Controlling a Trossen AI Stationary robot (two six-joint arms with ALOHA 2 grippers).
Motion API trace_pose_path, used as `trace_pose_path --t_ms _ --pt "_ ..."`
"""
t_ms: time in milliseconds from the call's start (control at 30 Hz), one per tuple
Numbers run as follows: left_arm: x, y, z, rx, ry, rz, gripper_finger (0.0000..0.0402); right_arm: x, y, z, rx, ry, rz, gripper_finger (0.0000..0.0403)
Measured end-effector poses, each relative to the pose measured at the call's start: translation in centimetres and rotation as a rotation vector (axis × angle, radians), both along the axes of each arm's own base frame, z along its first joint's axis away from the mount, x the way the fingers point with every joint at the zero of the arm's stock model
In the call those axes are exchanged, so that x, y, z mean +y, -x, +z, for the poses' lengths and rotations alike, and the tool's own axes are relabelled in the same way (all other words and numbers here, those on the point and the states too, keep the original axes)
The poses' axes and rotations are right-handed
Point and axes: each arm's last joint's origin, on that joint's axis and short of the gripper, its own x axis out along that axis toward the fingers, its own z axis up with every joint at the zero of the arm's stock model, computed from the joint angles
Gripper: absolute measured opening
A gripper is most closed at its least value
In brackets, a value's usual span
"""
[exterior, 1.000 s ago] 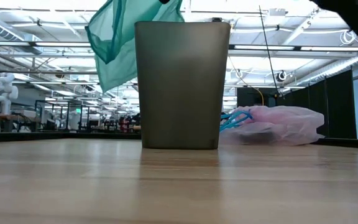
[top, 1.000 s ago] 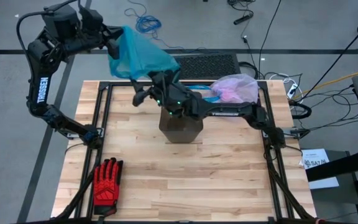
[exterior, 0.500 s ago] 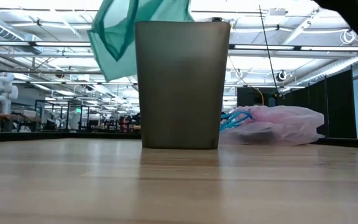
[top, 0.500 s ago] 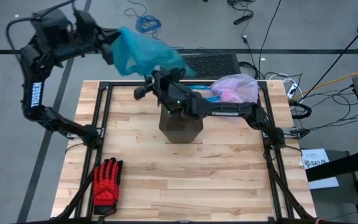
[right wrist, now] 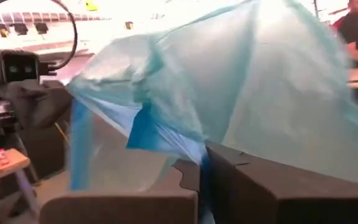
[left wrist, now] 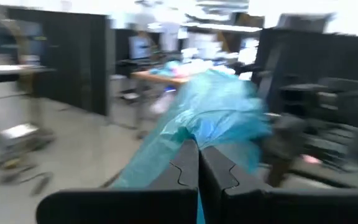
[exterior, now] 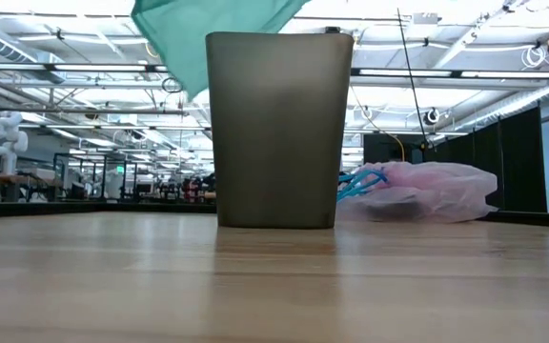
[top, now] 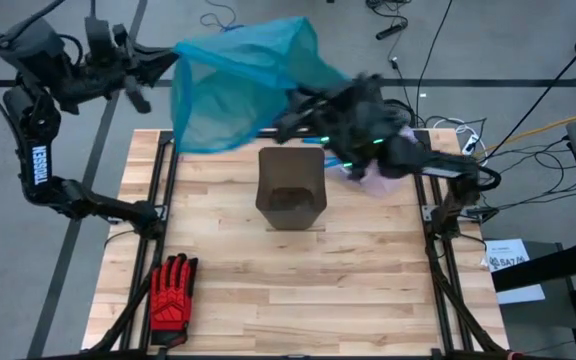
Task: Place trash/remove bag and relplace
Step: Insert the blue trash bag into the trash bin
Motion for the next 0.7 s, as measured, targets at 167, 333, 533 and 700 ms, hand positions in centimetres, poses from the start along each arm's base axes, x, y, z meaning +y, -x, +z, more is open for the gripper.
trace_pose_path --t_ms 167,333,533,700 --pt "0.0 -1.5 0.6 -0.081 0.088 -0.220 0.0000 1.3 4.7 2.3 -0.024 -0.047 0.064 0.0000" --pt "-0.1 -3.7 1.1 -0.135 0.118 -0.359 0.0000 2.3 8.8 3.9 -0.044 -0.078 0.121 0.0000" --pt "-0.5 -7.5 1.0 -0.152 0.130 -0.507 0.0000 2.6 11.9 4.6 -0.004 -0.073 0.146 0.0000" --pt "-1.3 -11.9 0.5 -0.169 0.124 -0.599 0.0000 2.4 14.6 5.3 0.002 -0.061 0.150 0.0000"
